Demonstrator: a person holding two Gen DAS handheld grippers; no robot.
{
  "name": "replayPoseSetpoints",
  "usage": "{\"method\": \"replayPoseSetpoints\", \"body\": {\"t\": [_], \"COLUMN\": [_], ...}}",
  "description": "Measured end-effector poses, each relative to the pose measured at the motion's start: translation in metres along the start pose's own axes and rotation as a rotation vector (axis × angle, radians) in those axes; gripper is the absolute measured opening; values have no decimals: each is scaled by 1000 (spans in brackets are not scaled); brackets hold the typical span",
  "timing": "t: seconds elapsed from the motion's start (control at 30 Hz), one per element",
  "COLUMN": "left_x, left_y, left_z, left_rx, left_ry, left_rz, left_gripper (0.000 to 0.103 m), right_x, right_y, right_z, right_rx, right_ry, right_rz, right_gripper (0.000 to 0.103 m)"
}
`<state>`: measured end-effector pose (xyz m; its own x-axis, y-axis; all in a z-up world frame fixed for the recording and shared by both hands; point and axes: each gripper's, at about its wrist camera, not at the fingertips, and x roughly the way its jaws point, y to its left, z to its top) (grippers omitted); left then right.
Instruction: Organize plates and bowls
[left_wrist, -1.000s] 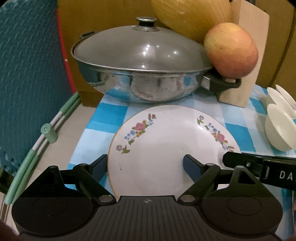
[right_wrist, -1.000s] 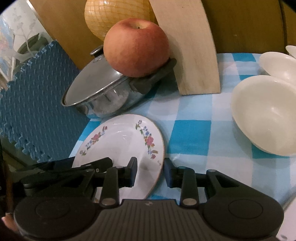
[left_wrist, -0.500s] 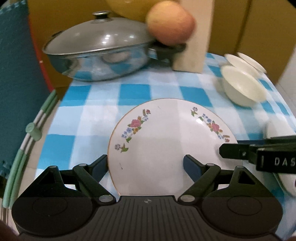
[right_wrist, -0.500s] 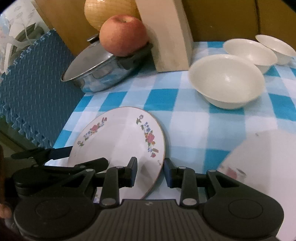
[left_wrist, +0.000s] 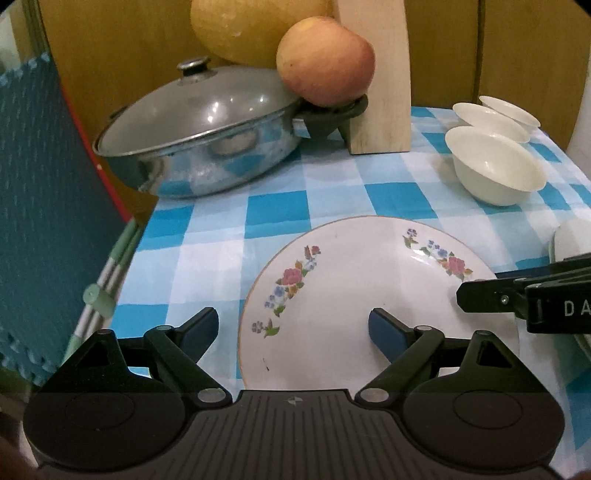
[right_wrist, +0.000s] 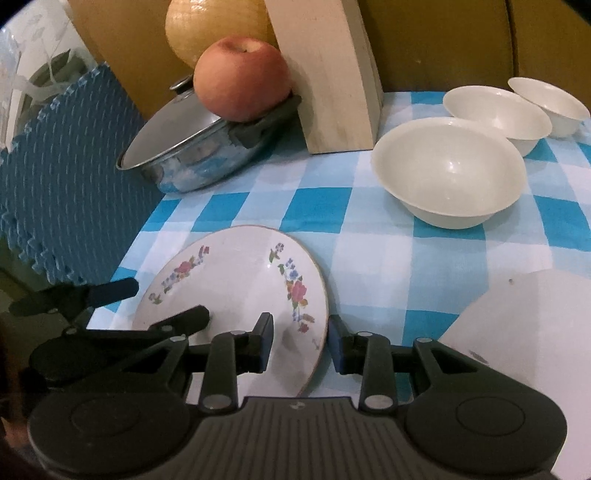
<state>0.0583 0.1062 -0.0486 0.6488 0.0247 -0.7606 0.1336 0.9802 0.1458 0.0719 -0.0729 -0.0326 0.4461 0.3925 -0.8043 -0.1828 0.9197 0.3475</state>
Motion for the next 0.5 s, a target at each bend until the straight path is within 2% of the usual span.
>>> {"method": "replayPoseSetpoints", "body": {"t": [0.07,0.23,0.3,0.33,0.37,0.5], "left_x": [-1,-4,-7,-8,-9,-15], "left_y": [-4,-9,-13,-16,-18,-24], "left_z": [0,-1,-1,-1,0,-1], "left_rx": [14,26,33,21,15,44], "left_ry": [-7,-15,-12,7,22,-6], "left_rz": [-5,-6,-69,-126,-150,-88], "left_gripper": [81,77,67,66,66,67], "right_x": [0,0,0,0,0,-1], "right_y": [1,1,2,1,1,-2], "right_z": [-1,-1,-1,-1,-1,-1], "right_rx": [-7,-21,-22,-21,-20,-6], "right_ry": [-1,2,-1,-2,-3,1], "right_rz": [-5,-6,-7,-5,-2,13], "right_gripper": [28,28,28,28,28,28]}}
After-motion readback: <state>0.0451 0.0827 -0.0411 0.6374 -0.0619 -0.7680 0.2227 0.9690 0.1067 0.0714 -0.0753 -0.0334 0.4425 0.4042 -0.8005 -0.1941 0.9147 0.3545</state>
